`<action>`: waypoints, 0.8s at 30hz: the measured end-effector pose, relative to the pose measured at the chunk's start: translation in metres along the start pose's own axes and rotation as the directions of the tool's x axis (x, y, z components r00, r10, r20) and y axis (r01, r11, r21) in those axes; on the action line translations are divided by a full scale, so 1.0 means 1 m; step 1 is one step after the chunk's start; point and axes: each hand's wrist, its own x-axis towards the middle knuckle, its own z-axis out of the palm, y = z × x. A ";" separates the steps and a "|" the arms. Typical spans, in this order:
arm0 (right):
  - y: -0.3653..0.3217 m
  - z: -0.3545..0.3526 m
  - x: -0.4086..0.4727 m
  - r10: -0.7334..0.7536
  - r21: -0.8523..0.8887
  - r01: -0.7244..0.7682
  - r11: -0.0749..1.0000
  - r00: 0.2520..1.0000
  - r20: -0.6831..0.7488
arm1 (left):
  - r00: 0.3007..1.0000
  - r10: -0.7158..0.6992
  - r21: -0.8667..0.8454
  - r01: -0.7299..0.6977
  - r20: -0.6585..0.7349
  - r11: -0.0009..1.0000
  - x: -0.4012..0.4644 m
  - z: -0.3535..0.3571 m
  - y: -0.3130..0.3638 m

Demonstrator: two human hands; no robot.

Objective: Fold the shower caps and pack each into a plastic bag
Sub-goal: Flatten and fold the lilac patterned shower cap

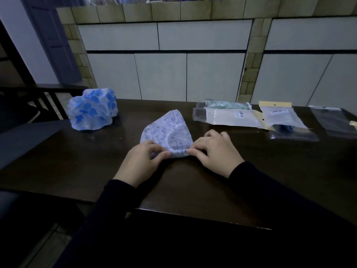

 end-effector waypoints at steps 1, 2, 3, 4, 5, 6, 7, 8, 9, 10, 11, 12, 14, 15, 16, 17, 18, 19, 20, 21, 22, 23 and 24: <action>0.000 0.000 0.001 0.008 -0.004 -0.008 1.000 1.000 -0.002 | 1.000 -0.006 -0.008 0.006 -0.013 1.000 0.000 0.000 0.001; -0.001 0.001 0.001 0.021 -0.007 -0.021 1.000 1.000 -0.005 | 0.999 -0.016 -0.013 0.016 -0.030 1.000 0.000 0.001 0.001; -0.002 0.002 0.002 0.039 0.000 -0.039 0.999 0.999 -0.010 | 0.999 -0.025 -0.016 0.024 -0.048 1.000 0.000 0.001 0.001; -0.004 0.003 0.003 0.067 0.025 -0.066 0.997 0.998 -0.013 | 0.997 -0.033 -0.019 0.032 -0.067 0.999 0.000 0.002 0.001; -0.005 0.005 0.004 0.103 0.063 -0.103 0.993 0.995 -0.012 | 0.995 -0.041 -0.023 0.039 -0.086 0.999 0.000 0.002 0.001; -0.007 0.007 0.006 0.145 0.102 -0.144 0.984 0.989 -0.009 | 0.994 -0.049 -0.025 0.047 -0.102 0.999 0.000 0.002 0.002; -0.008 0.008 0.008 0.185 0.126 -0.183 0.975 0.983 -0.006 | 0.992 -0.057 -0.021 0.055 -0.111 0.998 0.000 0.002 0.002; -0.009 0.010 0.009 0.216 0.130 -0.214 0.968 0.976 -0.005 | 0.992 -0.065 -0.011 0.065 -0.112 0.998 0.001 0.002 0.002; -0.010 0.011 0.010 0.239 0.120 -0.237 0.964 0.971 -0.004 | 0.991 -0.075 -0.001 0.075 -0.108 0.997 0.001 0.001 0.002; -0.011 0.013 0.011 0.256 0.108 -0.255 0.961 0.967 -0.001 | 0.991 -0.085 0.005 0.086 -0.102 0.996 0.001 0.000 0.001; -0.012 0.014 0.012 0.271 0.096 -0.270 0.958 0.963 0.002 | 0.991 -0.092 0.011 0.094 -0.100 0.996 0.002 0.000 0.001; -0.012 0.014 0.012 0.283 0.084 -0.282 0.956 0.959 0.004 | 0.990 -0.097 0.018 0.099 -0.098 0.995 0.002 0.000 0.001; -0.013 0.015 0.012 0.298 0.064 -0.298 0.953 0.955 0.005 | 0.990 -0.098 0.035 0.102 -0.102 0.994 0.002 0.000 0.002; -0.013 0.014 0.012 0.298 0.048 -0.298 0.953 0.955 0.000 | 0.990 -0.095 0.036 0.099 -0.104 0.994 0.002 0.001 0.002; -0.014 0.014 0.011 0.290 0.023 -0.290 0.957 0.957 -0.012 | 0.990 -0.090 0.025 0.093 -0.105 0.995 0.002 0.001 0.003; -0.014 0.014 0.011 0.277 -0.002 -0.277 0.961 0.960 -0.030 | 0.991 -0.079 0.004 0.080 -0.109 0.997 0.001 0.002 0.003; -0.015 0.014 0.010 0.264 -0.016 -0.265 0.964 0.963 -0.056 | 0.991 -0.057 -0.018 0.055 -0.121 0.998 0.001 0.002 0.002; -0.015 0.013 0.009 0.247 -0.020 -0.249 0.968 0.965 -0.087 | 0.990 -0.025 -0.031 0.021 -0.142 0.999 0.000 0.003 0.001; -0.016 0.011 0.009 0.216 -0.026 -0.221 0.975 0.969 -0.123 | 0.987 0.010 -0.030 -0.015 -0.163 0.999 0.000 0.004 -0.001; -0.016 0.010 0.008 0.165 -0.042 -0.173 0.984 0.974 -0.153 | 0.983 0.037 -0.017 -0.041 -0.178 0.999 -0.001 0.004 -0.002; -0.016 0.008 0.007 0.105 -0.062 -0.116 0.991 0.981 -0.163 | 0.982 0.049 -0.002 -0.051 -0.181 0.999 -0.001 0.003 -0.004; -0.017 0.007 0.007 0.053 -0.074 -0.064 0.995 0.988 -0.144 | 0.983 0.050 0.018 -0.048 -0.174 0.999 -0.001 0.003 -0.004; -0.017 0.005 0.007 0.025 -0.069 -0.033 0.997 0.994 -0.103 | 0.985 0.049 0.047 -0.042 -0.167 0.998 0.000 0.003 -0.005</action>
